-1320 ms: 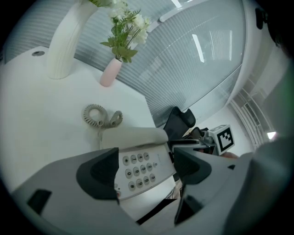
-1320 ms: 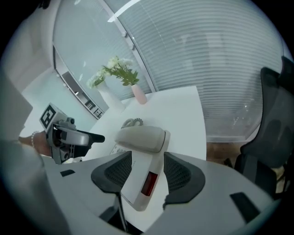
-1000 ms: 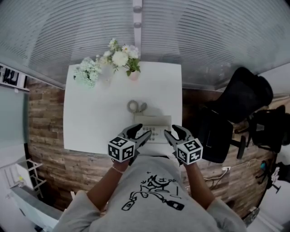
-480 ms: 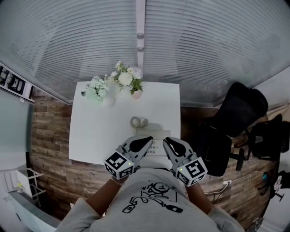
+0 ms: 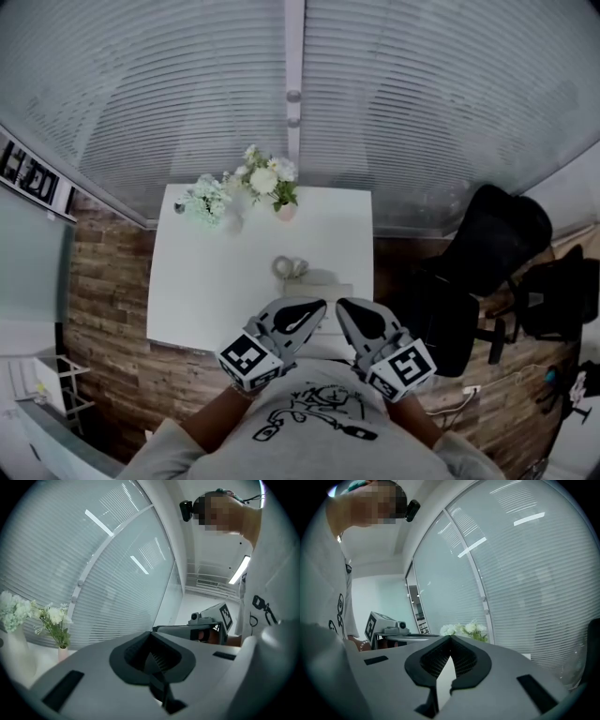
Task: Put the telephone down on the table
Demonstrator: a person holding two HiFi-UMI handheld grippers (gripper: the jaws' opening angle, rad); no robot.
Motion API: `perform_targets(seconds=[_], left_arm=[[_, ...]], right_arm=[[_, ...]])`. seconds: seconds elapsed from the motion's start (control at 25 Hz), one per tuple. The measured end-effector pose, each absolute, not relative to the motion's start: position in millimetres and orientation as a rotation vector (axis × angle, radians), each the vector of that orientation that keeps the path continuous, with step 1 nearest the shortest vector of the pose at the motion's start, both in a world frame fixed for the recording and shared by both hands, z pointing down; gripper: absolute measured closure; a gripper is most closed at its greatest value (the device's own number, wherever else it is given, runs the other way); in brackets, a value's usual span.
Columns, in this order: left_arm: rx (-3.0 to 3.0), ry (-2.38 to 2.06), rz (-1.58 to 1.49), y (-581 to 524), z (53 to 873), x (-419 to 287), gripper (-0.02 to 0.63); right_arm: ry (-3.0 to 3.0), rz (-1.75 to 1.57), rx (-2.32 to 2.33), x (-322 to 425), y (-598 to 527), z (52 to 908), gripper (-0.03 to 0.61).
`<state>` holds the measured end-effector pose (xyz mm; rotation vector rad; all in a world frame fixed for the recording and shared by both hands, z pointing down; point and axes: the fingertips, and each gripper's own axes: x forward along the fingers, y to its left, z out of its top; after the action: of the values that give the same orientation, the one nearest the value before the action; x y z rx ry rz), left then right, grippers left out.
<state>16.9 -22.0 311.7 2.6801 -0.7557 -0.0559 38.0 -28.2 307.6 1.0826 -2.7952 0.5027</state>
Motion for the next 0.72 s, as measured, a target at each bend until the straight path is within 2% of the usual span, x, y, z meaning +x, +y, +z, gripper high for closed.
perform_targets(seconds=[0.72], left_arm=[[2.684, -0.760, -0.071, -22, 307, 14, 0.611]], right_arm=[[-2.823, 0.442, 1.096, 35, -26, 295, 0.545]])
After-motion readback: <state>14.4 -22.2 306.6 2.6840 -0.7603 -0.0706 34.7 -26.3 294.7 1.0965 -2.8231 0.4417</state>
